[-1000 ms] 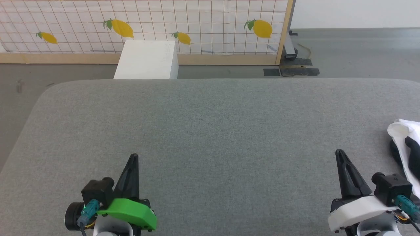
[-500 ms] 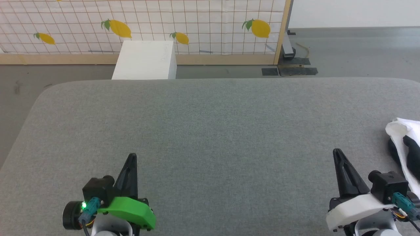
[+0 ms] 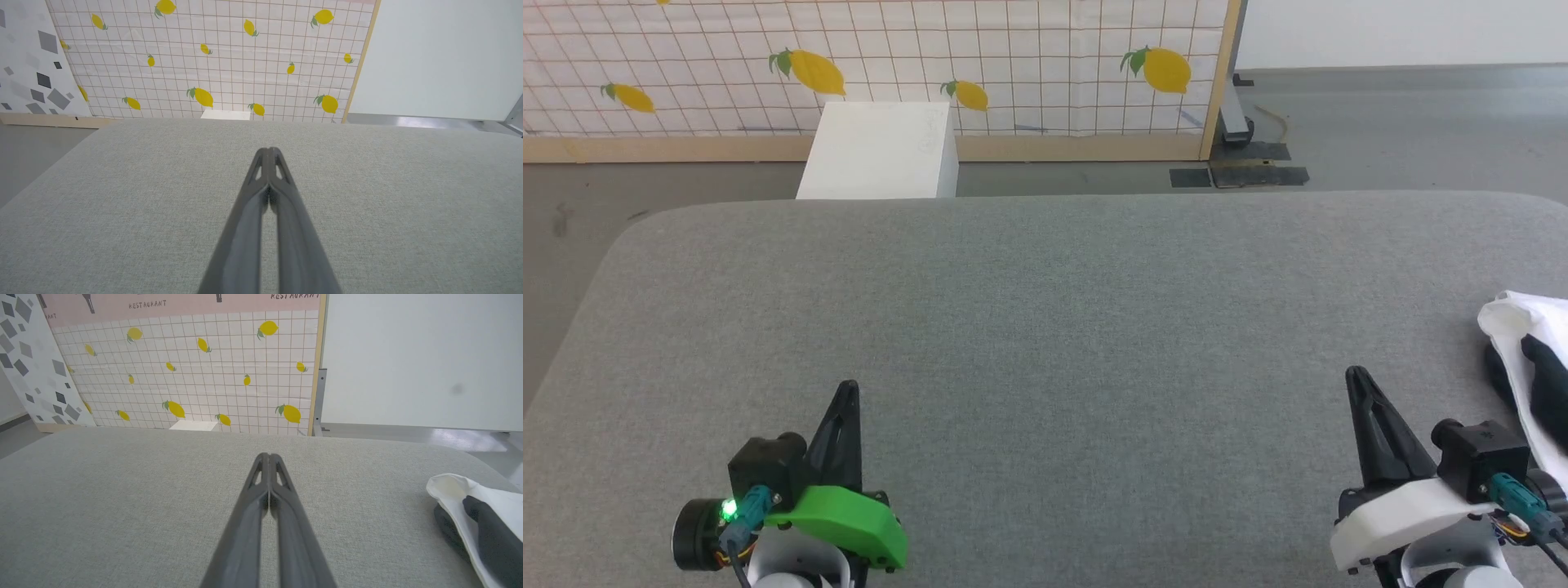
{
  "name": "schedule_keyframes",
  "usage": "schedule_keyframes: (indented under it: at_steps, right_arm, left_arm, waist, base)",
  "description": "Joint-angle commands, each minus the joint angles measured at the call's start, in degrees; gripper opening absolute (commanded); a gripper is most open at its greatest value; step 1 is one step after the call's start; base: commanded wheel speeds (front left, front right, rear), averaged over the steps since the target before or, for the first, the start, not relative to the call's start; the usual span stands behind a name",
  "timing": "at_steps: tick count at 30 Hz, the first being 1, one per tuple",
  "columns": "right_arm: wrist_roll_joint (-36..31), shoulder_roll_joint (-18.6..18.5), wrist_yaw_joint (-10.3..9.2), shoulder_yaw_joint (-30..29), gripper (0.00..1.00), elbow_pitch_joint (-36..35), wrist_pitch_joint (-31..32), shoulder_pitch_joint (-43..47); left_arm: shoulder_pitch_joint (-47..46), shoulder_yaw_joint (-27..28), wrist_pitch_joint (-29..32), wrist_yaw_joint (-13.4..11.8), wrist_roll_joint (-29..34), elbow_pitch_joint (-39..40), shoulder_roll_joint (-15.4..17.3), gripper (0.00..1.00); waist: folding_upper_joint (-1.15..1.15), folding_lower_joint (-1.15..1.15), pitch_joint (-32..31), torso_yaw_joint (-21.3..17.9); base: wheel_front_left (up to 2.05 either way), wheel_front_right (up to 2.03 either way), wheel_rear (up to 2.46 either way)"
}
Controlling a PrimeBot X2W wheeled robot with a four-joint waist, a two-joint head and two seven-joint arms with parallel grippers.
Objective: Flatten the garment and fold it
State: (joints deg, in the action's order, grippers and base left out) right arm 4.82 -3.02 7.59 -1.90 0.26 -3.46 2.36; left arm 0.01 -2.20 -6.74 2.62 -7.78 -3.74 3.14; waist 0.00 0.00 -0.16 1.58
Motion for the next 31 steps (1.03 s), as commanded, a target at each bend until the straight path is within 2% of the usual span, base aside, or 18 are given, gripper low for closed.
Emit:
schedule_keyframes:
  at_steps: [1, 31]
  right_arm:
    - [-0.6, 0.1, -0.05, 0.2, 0.00, -0.1, 0.4, -0.8]
    - [-3.0, 0.1, -0.08, 1.2, 0.00, -0.2, 2.1, -1.7]
  left_arm:
    - [0.0, 0.3, 0.3, -0.4, 1.2, 0.4, -0.1, 0.00]
    - [0.0, 1.4, 4.0, -1.7, 5.0, 2.3, -0.2, 0.00]
  waist:
    - [0.00, 0.00, 0.0, 0.0]
    - [0.00, 0.00, 0.1, -0.9]
  base:
    - [0.00, 0.00, 0.00]
    - [0.00, 0.00, 0.00]
